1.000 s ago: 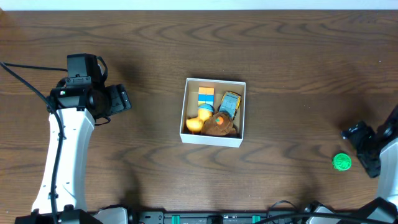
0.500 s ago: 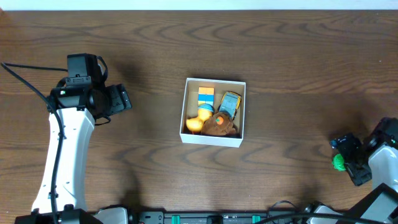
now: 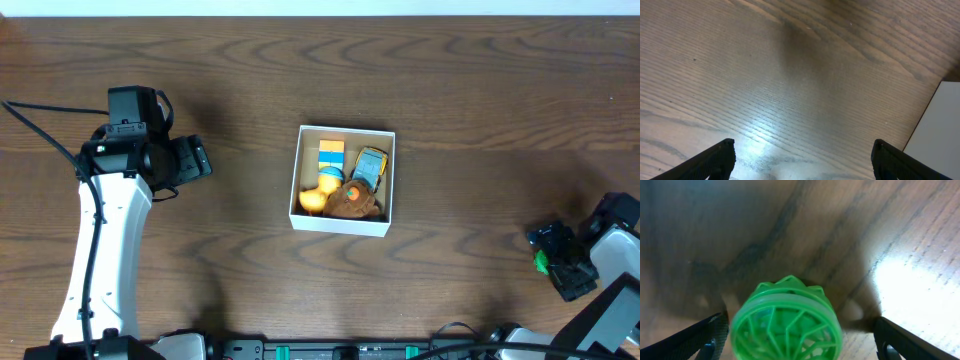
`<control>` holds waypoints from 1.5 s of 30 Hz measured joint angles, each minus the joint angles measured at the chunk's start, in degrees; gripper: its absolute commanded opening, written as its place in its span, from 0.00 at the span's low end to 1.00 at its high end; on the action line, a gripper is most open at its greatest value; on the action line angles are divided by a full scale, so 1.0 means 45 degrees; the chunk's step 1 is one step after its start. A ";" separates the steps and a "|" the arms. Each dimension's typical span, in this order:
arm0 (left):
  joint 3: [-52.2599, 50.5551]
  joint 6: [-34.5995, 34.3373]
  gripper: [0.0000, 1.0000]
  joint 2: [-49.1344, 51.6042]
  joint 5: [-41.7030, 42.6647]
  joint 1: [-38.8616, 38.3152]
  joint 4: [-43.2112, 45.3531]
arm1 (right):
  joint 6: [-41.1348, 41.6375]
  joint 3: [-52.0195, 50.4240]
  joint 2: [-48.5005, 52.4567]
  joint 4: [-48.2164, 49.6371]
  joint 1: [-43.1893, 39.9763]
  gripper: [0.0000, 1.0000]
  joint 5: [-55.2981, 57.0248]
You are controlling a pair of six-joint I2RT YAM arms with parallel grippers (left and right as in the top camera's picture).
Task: Pack container
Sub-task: 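Lower the right gripper onto the green round toy and grasp it, then carry the green toy left into the box and release it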
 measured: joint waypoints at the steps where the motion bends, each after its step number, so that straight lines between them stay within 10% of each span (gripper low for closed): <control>1: 0.0000 0.0000 0.87 0.0000 0.0005 0.0000 0.0005 | 0.0010 0.0000 0.0015 0.0010 -0.0005 0.94 0.0010; 37: 0.0000 0.0000 0.87 0.0000 0.0000 0.0000 0.0000 | 0.0102 0.0015 0.0039 0.0199 -0.0005 0.49 0.0194; 45: 0.0000 0.0000 0.87 0.0000 0.0000 0.0000 -0.0015 | 0.0097 0.0015 0.0039 0.0204 0.0005 0.24 0.0180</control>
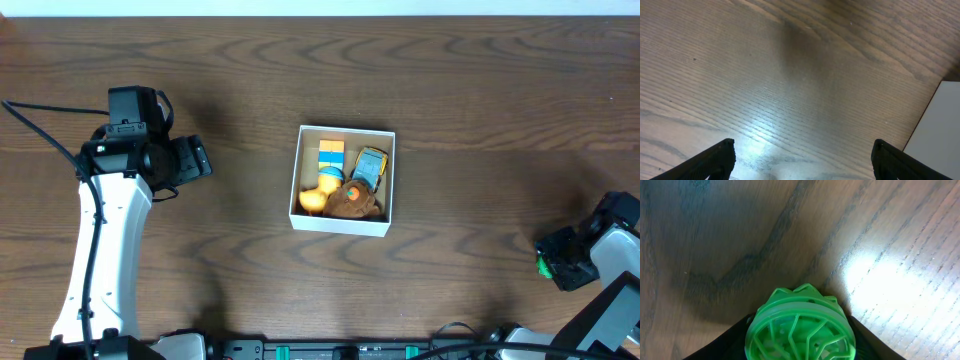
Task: Pack container
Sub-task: 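Carry the green toy left into the box and release it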
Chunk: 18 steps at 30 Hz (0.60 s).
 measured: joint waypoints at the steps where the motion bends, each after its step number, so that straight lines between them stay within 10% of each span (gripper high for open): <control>1: 0.0000 0.0000 0.87 0.0000 0.0000 0.0000 0.0000 | 0.0000 0.0000 0.0000 0.0005 0.0010 0.24 -0.0005; 10: 0.0000 0.0112 0.87 0.0000 0.0000 -0.0593 -0.0019 | -0.0321 0.0185 -0.0102 0.0019 0.1370 0.01 -0.0491; 18: 0.0000 0.0117 0.87 0.0000 0.0005 -0.0865 -0.0568 | -0.2069 0.2492 -0.1326 -0.1161 0.4857 0.02 -0.1613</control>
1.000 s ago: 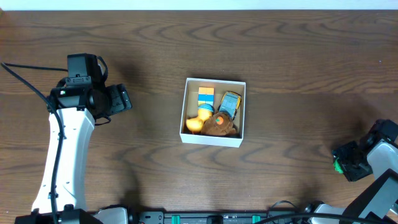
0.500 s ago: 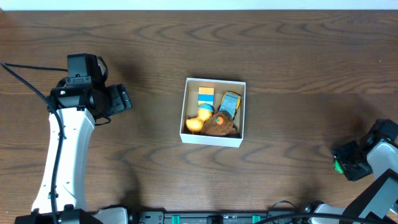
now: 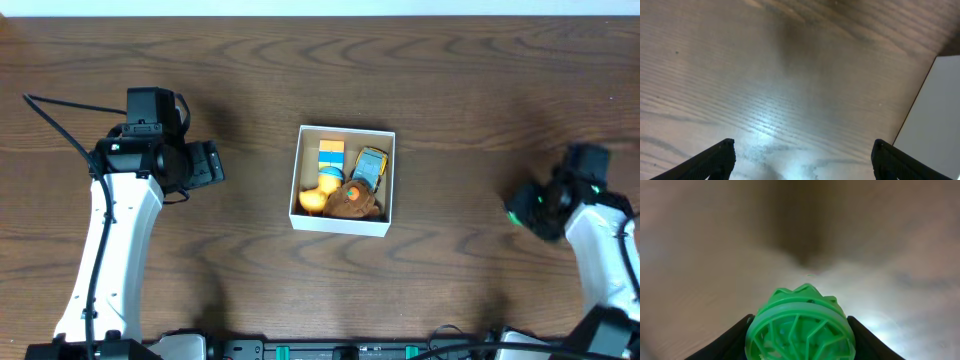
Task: Pack container
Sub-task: 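Carry the green toy left into the box and release it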
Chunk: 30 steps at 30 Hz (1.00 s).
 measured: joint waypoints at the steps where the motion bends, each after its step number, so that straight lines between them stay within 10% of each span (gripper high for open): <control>1: 0.0000 0.0000 0.87 0.0000 0.0000 0.0000 -0.0015 | -0.0306 0.0403 -0.0136 -0.0121 0.0549 0.02 -0.0107; 20: 0.0000 0.0384 0.87 0.0000 0.0000 0.0000 -0.0316 | -0.5289 0.3818 0.1030 0.2380 1.1672 0.20 -0.0291; 30: 0.0000 0.0423 0.87 0.0005 0.0000 0.0000 -0.0325 | -0.5489 0.3818 0.3662 0.3104 1.1958 0.65 -0.0146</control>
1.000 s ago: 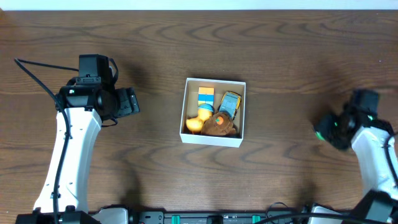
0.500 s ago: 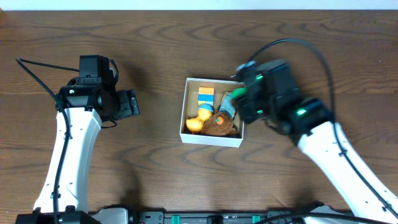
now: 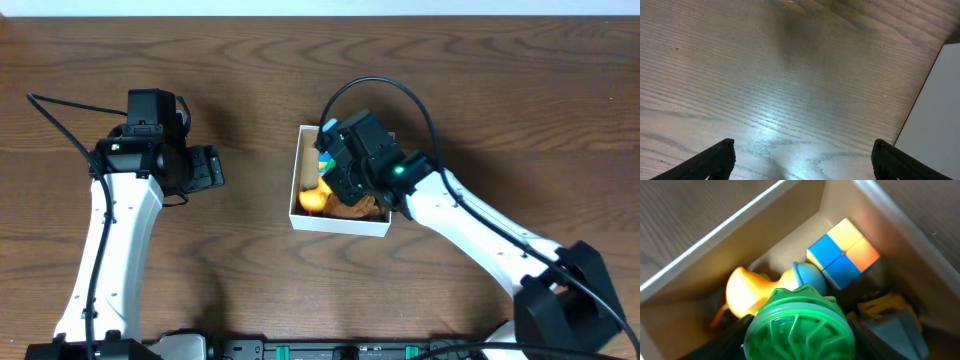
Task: Pack container
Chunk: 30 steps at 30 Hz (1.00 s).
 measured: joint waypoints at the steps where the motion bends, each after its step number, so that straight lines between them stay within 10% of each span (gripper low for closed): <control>1: 0.0000 0.0000 0.87 0.0000 0.0000 0.0000 0.0000 | 0.0029 0.0000 0.0063 0.0044 0.0015 0.76 0.0000; 14: 0.0000 0.0000 0.87 0.0000 0.0000 0.0000 -0.0005 | 0.0743 0.0160 -0.0068 -0.0097 -0.0277 0.99 0.0393; 30: 0.0000 0.1117 0.98 0.0005 0.0238 -0.1078 0.0840 | 0.3109 0.1394 -0.1341 -0.2516 -0.7213 0.99 0.1919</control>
